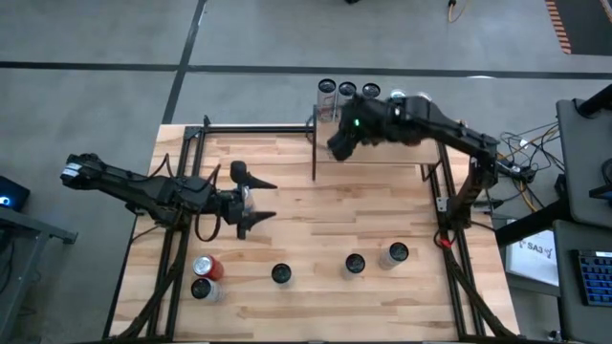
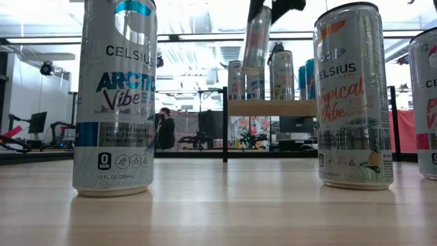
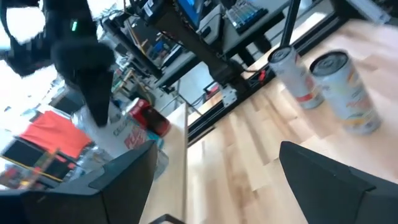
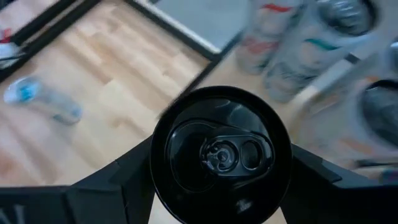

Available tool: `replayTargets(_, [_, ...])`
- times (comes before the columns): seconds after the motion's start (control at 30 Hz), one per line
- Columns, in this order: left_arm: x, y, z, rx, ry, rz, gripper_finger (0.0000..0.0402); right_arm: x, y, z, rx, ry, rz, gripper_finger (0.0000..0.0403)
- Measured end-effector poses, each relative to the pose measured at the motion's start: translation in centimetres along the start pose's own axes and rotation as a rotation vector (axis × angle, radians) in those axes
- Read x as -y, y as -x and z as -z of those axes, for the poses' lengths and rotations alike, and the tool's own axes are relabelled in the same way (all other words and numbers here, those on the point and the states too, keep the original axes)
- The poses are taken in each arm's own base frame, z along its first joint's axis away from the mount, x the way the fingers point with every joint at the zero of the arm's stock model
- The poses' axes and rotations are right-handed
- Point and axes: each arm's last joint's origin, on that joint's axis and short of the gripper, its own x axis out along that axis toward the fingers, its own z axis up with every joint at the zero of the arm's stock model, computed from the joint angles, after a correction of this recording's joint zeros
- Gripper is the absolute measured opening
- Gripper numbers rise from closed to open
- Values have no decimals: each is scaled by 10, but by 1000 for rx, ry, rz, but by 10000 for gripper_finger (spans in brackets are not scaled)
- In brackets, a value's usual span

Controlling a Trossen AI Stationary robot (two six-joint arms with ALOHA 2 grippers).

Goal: Place canned beverage on shelf
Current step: Put the left white pink soda can on the shelf aligned with the other white pink soda can

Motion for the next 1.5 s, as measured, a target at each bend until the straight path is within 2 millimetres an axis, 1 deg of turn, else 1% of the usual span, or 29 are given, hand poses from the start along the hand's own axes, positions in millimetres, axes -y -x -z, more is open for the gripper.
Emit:
replayTargets(0.13, [-4, -2, 4, -19, -47, -19, 323, 20, -10, -11, -14, -30, 27, 243])
replayTargets(0.3, [-13, -8, 19, -35, -29, -3, 323, 28, -19, -17, -27, -37, 35, 243])
replayTargets(0.6, [-35, -13, 39, 7, 72, 47, 323, 26, -40, -19, -63, -7, 55, 243])
replayTargets(0.73, [-40, -13, 44, -7, 100, 31, 323, 26, -43, -19, -79, 1, 44, 243])
replayTargets(0.9, [-44, -13, 48, -24, 115, 11, 323, 27, -48, -16, -119, 1, 68, 243])
replayTargets(1.03, [-47, -13, 52, -41, 127, -2, 323, 25, -53, -18, -111, -2, 71, 243])
replayTargets(1.13, [-49, -14, 54, -50, 138, -13, 323, 23, -60, -17, -130, 19, 78, 243])
replayTargets(1.27, [-50, -14, 55, -46, 151, -21, 323, 20, -72, -16, -151, 37, 86, 243])
replayTargets(1.5, [-50, -14, 54, -44, 152, -23, 323, 18, -77, -17, -148, 42, 91, 243])
